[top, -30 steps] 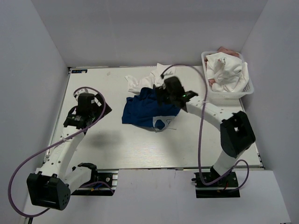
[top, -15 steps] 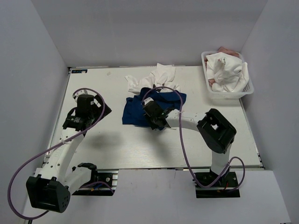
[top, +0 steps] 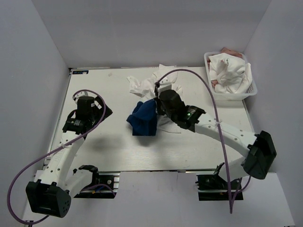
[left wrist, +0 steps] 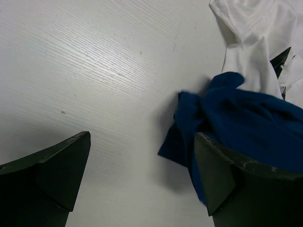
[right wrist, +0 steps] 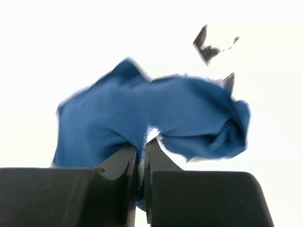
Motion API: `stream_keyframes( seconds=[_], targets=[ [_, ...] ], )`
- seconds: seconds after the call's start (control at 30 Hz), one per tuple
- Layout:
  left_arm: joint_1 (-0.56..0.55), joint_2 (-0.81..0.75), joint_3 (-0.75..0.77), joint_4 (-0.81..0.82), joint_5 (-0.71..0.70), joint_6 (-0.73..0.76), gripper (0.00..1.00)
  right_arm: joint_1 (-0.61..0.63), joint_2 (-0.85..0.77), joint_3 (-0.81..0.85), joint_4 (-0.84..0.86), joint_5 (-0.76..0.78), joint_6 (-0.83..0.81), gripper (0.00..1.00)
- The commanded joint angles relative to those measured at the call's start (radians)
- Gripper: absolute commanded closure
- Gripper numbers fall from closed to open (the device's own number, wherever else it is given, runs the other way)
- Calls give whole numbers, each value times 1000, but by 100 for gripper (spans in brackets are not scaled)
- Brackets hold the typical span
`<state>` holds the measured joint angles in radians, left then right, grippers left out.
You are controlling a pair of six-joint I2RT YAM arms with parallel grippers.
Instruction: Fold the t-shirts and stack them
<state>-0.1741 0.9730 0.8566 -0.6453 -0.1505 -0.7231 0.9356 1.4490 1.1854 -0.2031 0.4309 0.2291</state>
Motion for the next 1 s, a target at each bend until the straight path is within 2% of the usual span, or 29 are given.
stream_keyframes(
  seconds=[0.0, 0.07, 0.23, 0.4, 0.57, 0.67, 0.7, 0.83, 0.97],
  targets=[
    [-4, -5, -13, -1, -18, -6, 0, -20, -59, 54, 88, 155, -22, 100],
    [-4, 4, -2, -1, -9, -6, 0, -43, -76, 72, 145, 218, -37, 100],
    [5, 56, 56, 19, 52, -6, 0, -165, -101, 134, 269, 242, -99, 100],
    [5, 127, 94, 19, 43, -6, 0, -315, -43, 385, 347, 276, -262, 100],
    [5, 188, 143, 30, 32, -6, 0, -449, 77, 647, 343, 296, -414, 100],
    [5, 234, 188, 41, 32, 4, 0, -590, 171, 797, 343, 313, -442, 100],
    [5, 234, 188, 41, 32, 4, 0, -609, 171, 798, 335, 313, -442, 100],
    [5, 280, 234, 41, 2, 13, 0, -734, 318, 1003, 294, 280, -450, 100],
    [5, 332, 254, 41, 2, 25, 0, -854, 445, 1030, 245, 183, -409, 100]
  ],
)
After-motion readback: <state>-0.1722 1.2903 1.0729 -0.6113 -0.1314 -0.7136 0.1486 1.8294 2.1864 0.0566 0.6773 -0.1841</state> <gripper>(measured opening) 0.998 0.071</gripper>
